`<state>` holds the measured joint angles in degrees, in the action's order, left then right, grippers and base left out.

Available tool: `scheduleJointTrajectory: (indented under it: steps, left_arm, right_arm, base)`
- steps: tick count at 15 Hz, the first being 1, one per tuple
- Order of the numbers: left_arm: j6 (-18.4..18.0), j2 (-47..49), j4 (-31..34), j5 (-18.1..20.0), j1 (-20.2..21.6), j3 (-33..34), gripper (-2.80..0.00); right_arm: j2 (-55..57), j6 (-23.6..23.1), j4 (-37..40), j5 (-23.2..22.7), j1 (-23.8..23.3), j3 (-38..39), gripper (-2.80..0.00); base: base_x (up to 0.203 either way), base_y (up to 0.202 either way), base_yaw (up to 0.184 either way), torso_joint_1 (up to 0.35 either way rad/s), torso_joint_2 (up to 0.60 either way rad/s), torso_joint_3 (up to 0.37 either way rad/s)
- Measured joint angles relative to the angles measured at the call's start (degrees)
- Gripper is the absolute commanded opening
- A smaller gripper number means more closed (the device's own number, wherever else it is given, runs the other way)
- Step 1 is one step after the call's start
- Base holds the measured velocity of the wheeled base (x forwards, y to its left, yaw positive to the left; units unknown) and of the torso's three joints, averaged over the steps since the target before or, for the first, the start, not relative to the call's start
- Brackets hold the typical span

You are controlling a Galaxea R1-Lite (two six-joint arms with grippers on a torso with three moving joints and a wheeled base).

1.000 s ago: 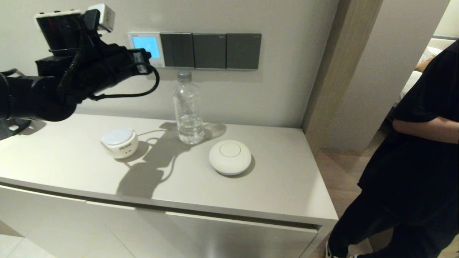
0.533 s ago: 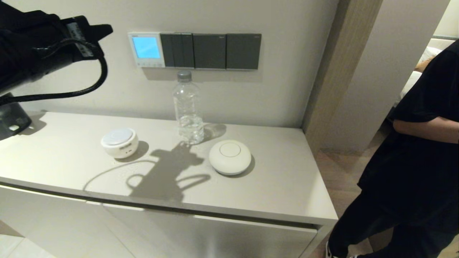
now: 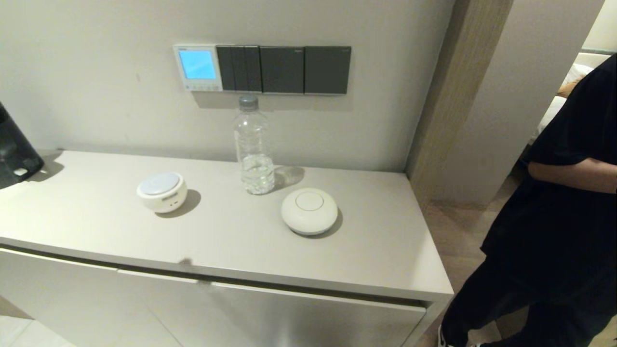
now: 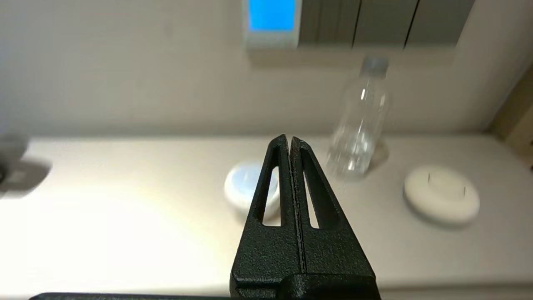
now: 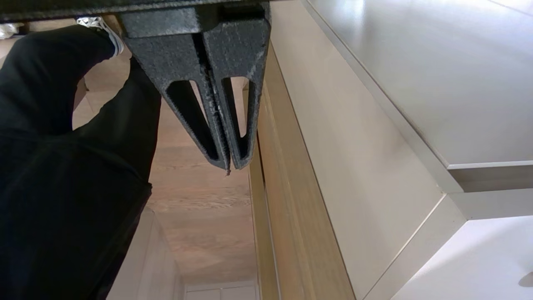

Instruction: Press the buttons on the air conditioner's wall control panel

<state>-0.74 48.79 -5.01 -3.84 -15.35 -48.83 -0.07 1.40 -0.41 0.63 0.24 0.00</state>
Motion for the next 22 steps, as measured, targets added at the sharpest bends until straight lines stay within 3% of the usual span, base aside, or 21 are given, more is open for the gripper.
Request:
scheduleJointTrajectory:
  steps: [4, 6, 9, 12, 17, 20, 22]
  left_arm:
    - [-0.49, -14.19, 10.37, -6.90, 0.41, 8.41, -2.80]
    - [-0.62, -19.48, 15.00, -9.95, 2.83, 12.01, -2.80]
    - [-0.96, -25.14, 17.56, -9.78, 8.83, 18.44, -2.80]
    - [-1.04, -28.71, 15.67, -7.57, 10.40, 27.15, -2.80]
    - [-0.79, -30.62, 1.22, -6.08, 10.75, 41.50, -2.80]
    - [-0.92, -33.44, 1.04, -5.25, 12.35, 45.45, -2.80]
    - [-0.85, -36.45, 2.34, -2.21, 13.84, 46.62, -2.80]
  right_arm:
    - [0.00, 0.00, 0.00, 0.00, -0.02, 0.00, -2.80]
    - [0.00, 0.00, 0.00, 0.00, -0.02, 0.00, -2.80]
    - [0.00, 0.00, 0.00, 0.02, 0.00, 0.00, -2.80]
    - [0.00, 0.00, 0.00, 0.00, 0.00, 0.00, -2.80]
    - [0.00, 0.00, 0.00, -0.01, 0.00, 0.00, -2.80]
    - [0.00, 0.00, 0.00, 0.00, 0.00, 0.00, -2.80]
    - [0.00, 0.00, 0.00, 0.02, 0.00, 0.00, -2.80]
  base:
    - [0.000, 0.000, 0.000, 0.000, 0.00, 0.000]
    - [0.000, 0.000, 0.000, 0.000, 0.00, 0.000]
    - [0.000, 0.000, 0.000, 0.000, 0.00, 0.000]
    - [0.000, 0.000, 0.000, 0.000, 0.00, 0.000]
    - [0.000, 0.000, 0.000, 0.000, 0.00, 0.000]
    - [0.000, 0.000, 0.000, 0.000, 0.00, 0.000]
    - [0.000, 0.000, 0.000, 0.000, 0.00, 0.000]
